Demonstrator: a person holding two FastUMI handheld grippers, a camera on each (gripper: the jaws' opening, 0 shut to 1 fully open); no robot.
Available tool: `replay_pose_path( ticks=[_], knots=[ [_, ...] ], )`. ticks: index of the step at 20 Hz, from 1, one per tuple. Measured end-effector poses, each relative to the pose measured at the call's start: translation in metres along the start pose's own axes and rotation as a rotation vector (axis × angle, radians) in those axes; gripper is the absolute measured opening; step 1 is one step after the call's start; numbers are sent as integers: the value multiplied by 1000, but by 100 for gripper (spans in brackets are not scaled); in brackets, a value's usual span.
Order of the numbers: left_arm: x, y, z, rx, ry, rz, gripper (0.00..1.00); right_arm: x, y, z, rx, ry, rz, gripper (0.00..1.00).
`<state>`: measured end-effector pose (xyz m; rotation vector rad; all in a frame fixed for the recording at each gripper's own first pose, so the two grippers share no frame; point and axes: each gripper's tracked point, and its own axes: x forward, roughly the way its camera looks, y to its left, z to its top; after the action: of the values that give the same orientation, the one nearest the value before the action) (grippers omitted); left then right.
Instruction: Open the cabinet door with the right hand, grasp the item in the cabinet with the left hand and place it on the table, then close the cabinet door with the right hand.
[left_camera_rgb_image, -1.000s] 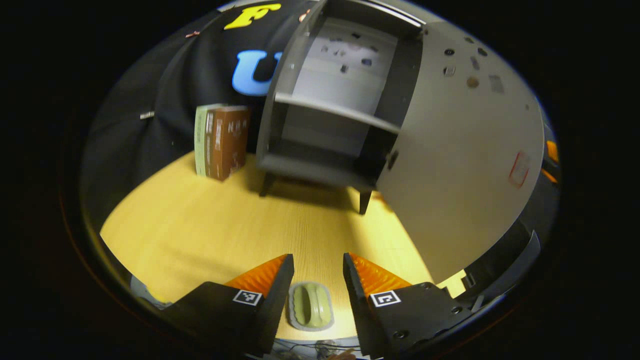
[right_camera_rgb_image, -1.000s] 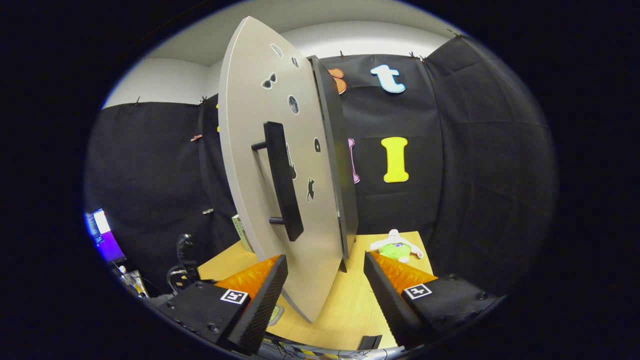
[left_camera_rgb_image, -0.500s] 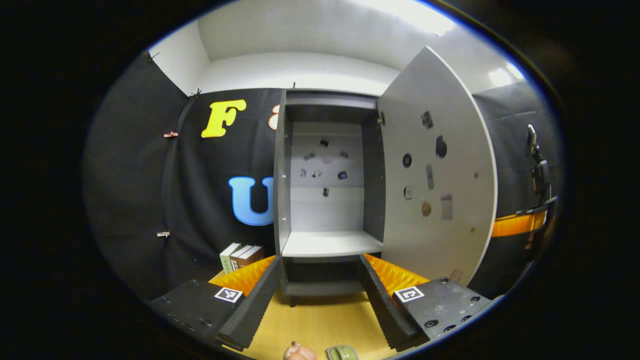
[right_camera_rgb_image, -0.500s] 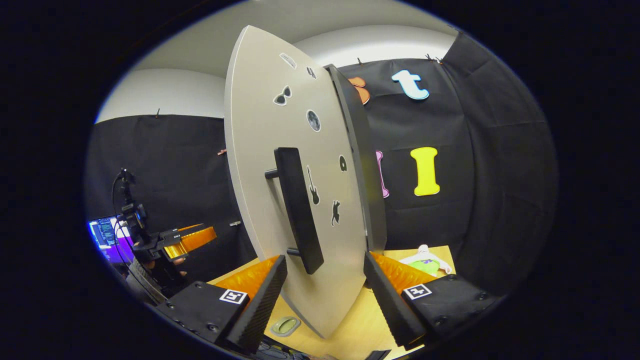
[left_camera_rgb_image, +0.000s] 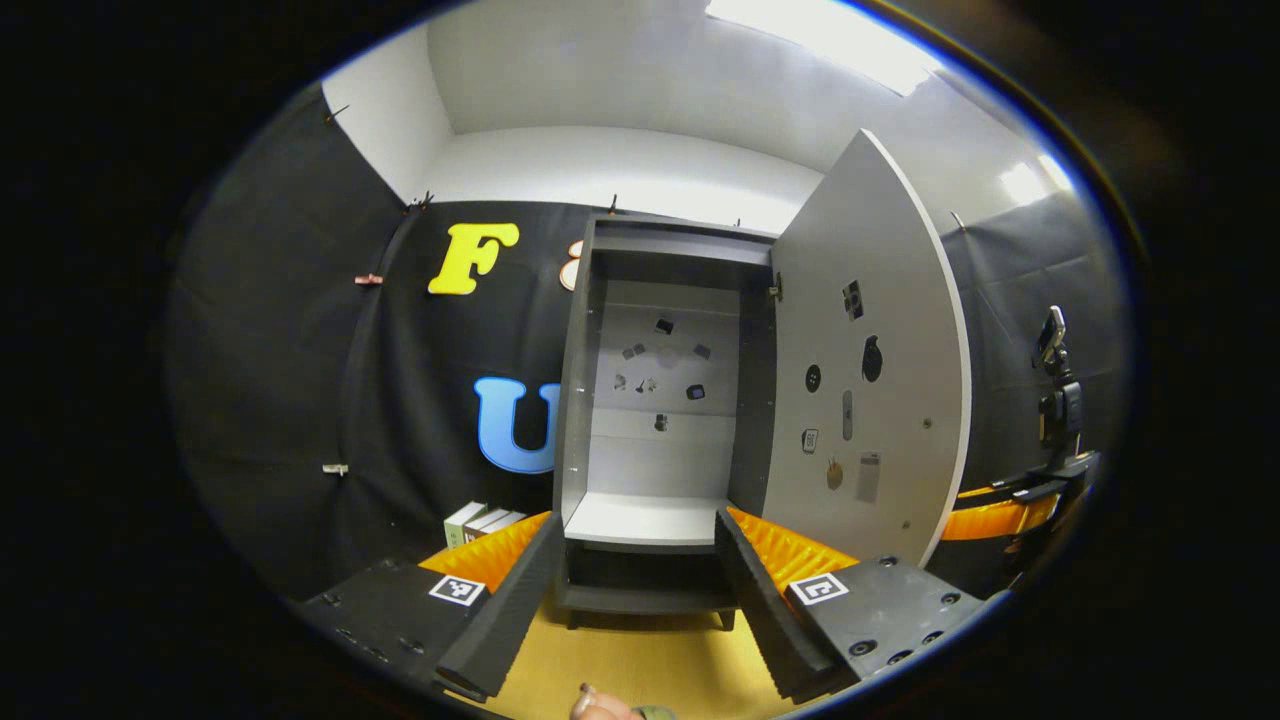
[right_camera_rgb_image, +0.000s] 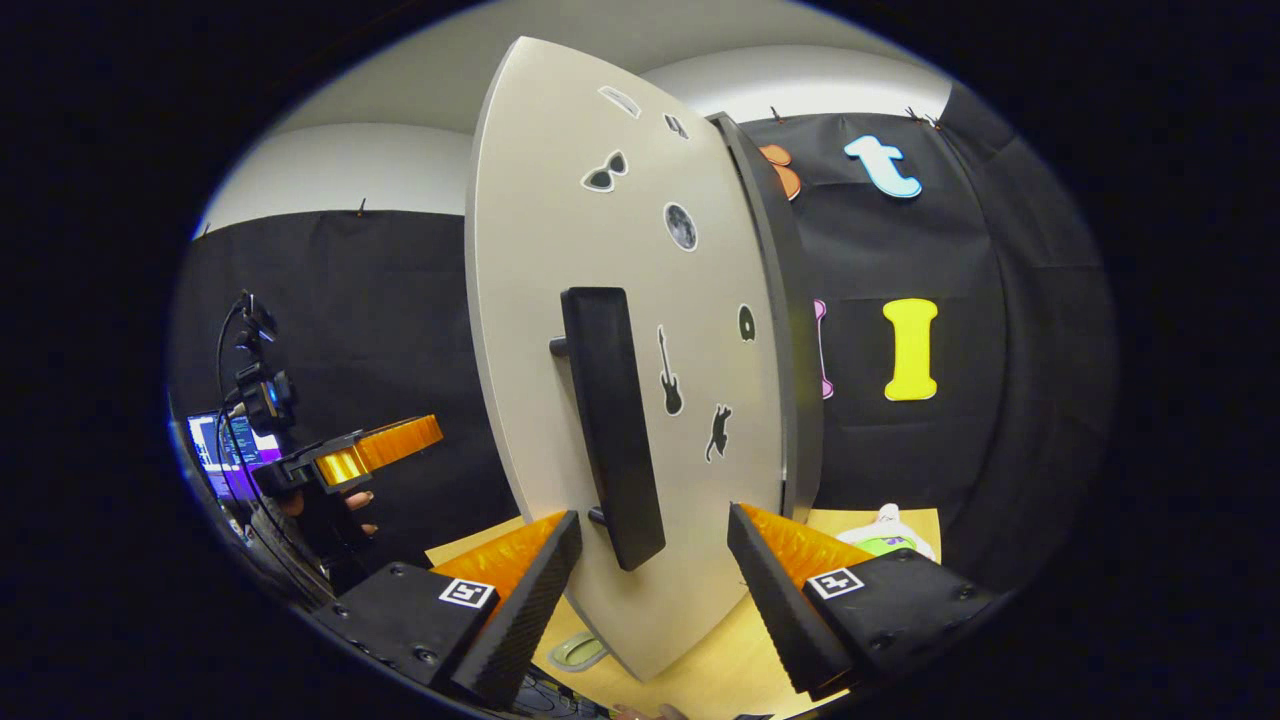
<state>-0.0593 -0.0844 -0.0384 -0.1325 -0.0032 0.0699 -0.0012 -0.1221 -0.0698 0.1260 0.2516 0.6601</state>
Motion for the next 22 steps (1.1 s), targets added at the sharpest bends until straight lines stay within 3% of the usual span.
replay_pose_path(
  ticks=[4, 6, 10, 14, 19, 22],
  knots=[
    [9, 23, 10, 49, -12, -40, 92, 23, 29, -2, -12, -13, -10, 98],
    [18, 44, 15, 85, -12, -69, 93, 39, 44, -6, -15, -26, -57, 98],
    [31, 64, 18, 60, -8, -216, 93, 82, 73, -7, -51, -80, -155, 97],
    [35, 95, 20, 62, 8, -289, 93, 128, 97, -2, 2, -151, -238, 98],
    [36, 104, 19, 43, 18, -326, 93, 117, 119, 14, -74, -186, -268, 98],
    [39, 99, 15, -2, 32, -310, 95, 94, 93, 20, -95, -205, -402, 97]
  ],
)
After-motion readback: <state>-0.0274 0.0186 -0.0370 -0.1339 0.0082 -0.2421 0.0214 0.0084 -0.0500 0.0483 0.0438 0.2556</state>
